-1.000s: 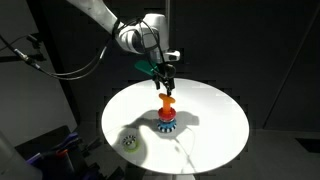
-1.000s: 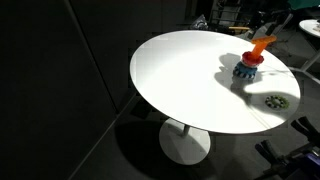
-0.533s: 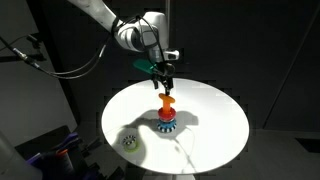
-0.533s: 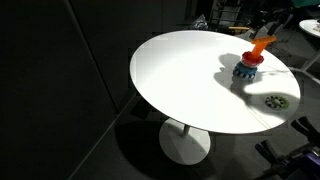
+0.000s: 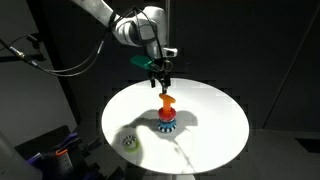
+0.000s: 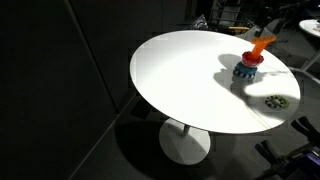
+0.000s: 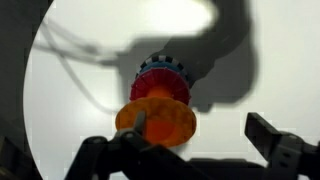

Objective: Put the orange ring on the orange stand

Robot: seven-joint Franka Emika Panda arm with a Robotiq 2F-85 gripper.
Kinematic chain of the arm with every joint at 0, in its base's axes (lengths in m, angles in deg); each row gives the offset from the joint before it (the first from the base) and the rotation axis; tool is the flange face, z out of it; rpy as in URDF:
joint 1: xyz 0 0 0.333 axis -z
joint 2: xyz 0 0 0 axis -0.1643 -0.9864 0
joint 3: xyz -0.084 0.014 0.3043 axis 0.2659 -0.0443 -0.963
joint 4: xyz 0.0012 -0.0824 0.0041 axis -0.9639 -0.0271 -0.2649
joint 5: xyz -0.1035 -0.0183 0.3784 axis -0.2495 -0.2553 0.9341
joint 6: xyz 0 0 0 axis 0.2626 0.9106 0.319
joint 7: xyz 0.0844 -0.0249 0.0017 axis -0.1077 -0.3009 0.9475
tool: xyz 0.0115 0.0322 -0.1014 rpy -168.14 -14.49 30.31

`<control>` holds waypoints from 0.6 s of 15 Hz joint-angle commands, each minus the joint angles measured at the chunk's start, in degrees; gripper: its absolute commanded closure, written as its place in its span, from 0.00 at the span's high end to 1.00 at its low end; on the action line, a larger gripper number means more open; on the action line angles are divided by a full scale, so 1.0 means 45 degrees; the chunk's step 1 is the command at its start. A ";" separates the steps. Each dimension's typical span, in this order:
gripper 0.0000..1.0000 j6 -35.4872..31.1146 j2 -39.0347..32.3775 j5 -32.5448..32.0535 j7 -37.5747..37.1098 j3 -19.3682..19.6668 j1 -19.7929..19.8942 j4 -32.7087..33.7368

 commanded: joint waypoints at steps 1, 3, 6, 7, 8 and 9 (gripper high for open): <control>1.00 0.0518 0.0373 -0.0273 -0.0063 0.0027 -0.0047 -0.0171; 1.00 0.0563 0.0324 -0.0366 -0.0114 0.0037 -0.0061 -0.0191; 1.00 0.0550 0.0269 -0.0519 -0.0116 0.0042 -0.0060 -0.0234; 1.00 0.0528 0.0246 -0.0583 -0.0130 0.0049 -0.0060 -0.0260; 1.00 0.0479 0.0236 -0.0632 -0.0120 0.0055 -0.0056 -0.0311; 1.00 0.0441 0.0227 -0.0695 -0.0130 0.0061 -0.0056 -0.0357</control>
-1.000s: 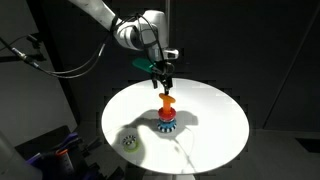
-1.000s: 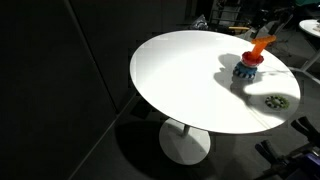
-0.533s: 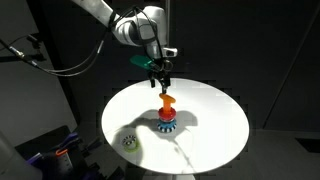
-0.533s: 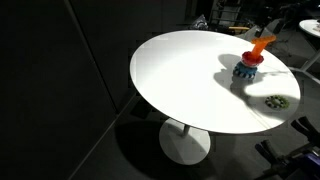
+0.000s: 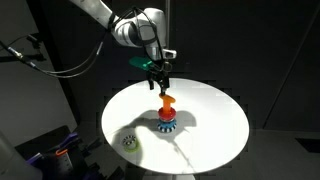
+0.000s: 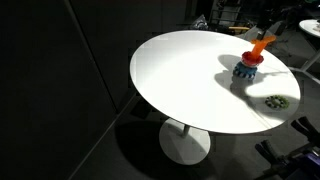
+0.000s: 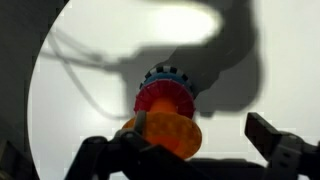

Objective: Put the orange ring on the orange stand

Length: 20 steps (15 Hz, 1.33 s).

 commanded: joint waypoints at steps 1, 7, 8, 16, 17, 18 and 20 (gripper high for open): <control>1.00 0.0065 0.0176 -0.0404 -0.0122 0.0065 -0.0053 -0.0242; 1.00 -0.0047 0.0043 -0.0647 -0.0119 0.0107 -0.0033 -0.0410; 1.00 0.0015 0.0043 -0.0659 -0.0079 0.0108 -0.0024 -0.0407; 1.00 0.0139 0.0609 -0.0484 0.0139 0.0117 0.0053 -0.0637; 1.00 0.0130 0.0687 -0.0464 0.0142 0.0113 0.0054 -0.0649; 1.00 0.0078 0.0771 -0.0468 0.0071 0.0113 0.0043 -0.0664; 1.00 -0.0120 0.0850 -0.0490 -0.0092 0.0104 0.0018 -0.0666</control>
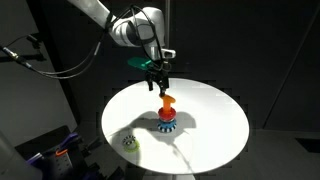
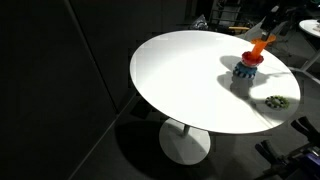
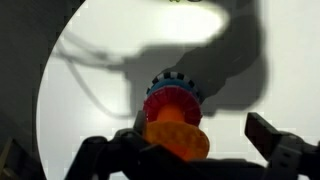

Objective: Put the orange ring on the orange stand

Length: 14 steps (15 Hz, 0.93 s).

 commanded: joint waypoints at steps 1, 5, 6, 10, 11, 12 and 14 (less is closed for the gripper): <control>1.00 -0.0203 0.0446 -0.0123 -0.0224 0.0015 -0.0021 -0.0195; 1.00 -0.0516 0.0135 -0.0089 -0.0494 -0.0019 -0.0072 0.0082; 1.00 -0.0610 0.0080 -0.0059 -0.0510 -0.0029 -0.0074 0.0125; 1.00 -0.1023 -0.0131 -0.0031 -0.0640 -0.0044 -0.0099 0.0208; 1.00 -0.1140 -0.0177 -0.0042 -0.0658 -0.0042 -0.0112 0.0208; 1.00 -0.1277 -0.0237 -0.0057 -0.0672 -0.0042 -0.0131 0.0200; 1.00 -0.1441 -0.0348 -0.0103 -0.0696 -0.0033 -0.0164 0.0197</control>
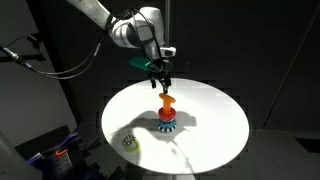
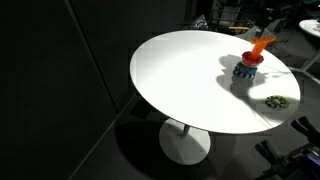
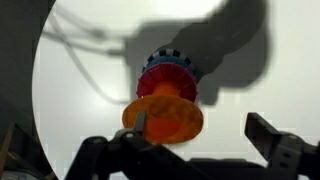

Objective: Put the orange ring on the orange stand

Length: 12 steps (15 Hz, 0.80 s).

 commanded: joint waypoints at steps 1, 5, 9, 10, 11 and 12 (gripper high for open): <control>1.00 -0.0262 -0.0252 -0.0115 -0.0356 0.0016 -0.0095 0.0186; 1.00 -0.0479 -0.0388 -0.0188 -0.0337 0.0041 -0.0139 0.0108; 1.00 -0.0353 -0.0378 -0.0271 -0.0385 0.0078 -0.0167 0.0064; 1.00 -0.0320 -0.0367 -0.0292 -0.0393 0.0086 -0.0169 0.0056; 1.00 -0.0310 -0.0365 -0.0314 -0.0406 0.0094 -0.0172 0.0046; 1.00 -0.0272 -0.0379 -0.0325 -0.0418 0.0101 -0.0174 0.0058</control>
